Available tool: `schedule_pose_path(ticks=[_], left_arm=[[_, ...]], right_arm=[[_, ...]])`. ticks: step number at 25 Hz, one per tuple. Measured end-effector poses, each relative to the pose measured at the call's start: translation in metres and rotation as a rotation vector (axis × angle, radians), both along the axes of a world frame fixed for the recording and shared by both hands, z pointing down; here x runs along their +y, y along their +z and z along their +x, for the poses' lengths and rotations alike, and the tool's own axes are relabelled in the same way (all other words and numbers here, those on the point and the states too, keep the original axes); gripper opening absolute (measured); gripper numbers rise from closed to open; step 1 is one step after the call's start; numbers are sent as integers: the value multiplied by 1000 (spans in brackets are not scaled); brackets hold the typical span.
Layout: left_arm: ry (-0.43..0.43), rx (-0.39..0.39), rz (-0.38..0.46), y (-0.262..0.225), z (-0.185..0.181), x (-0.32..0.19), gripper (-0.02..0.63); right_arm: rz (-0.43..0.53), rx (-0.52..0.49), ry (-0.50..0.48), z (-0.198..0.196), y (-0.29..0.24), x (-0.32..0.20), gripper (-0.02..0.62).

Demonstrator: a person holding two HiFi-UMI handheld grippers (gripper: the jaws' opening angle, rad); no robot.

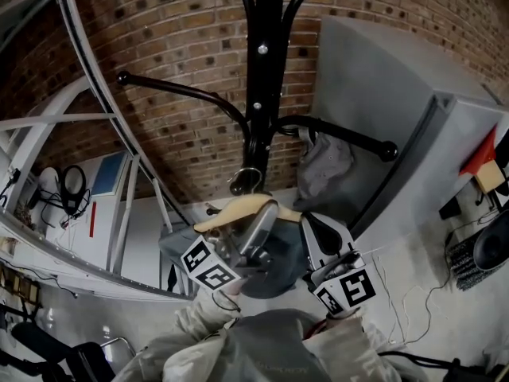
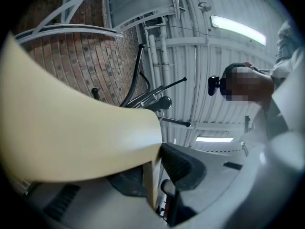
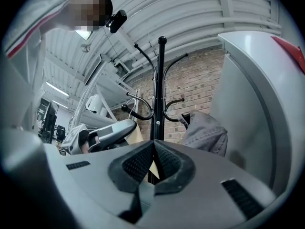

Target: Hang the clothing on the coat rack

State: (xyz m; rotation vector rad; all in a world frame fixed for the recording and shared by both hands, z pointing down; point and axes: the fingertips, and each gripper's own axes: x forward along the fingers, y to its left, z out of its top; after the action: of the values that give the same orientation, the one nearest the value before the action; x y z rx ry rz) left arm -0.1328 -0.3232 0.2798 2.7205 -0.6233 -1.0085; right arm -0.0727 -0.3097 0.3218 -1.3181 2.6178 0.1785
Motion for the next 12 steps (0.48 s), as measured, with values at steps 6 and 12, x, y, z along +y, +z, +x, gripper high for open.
schedule_pose_path(ticks=[6,12], left_arm=[[-8,1,-14,0,1,-16,97],[-19,13,-39,10,-3,-29,97]], right_arm=[[-13,4,-9,2,0,-14,21],[-28,9,-27,-1,8,-27,21]])
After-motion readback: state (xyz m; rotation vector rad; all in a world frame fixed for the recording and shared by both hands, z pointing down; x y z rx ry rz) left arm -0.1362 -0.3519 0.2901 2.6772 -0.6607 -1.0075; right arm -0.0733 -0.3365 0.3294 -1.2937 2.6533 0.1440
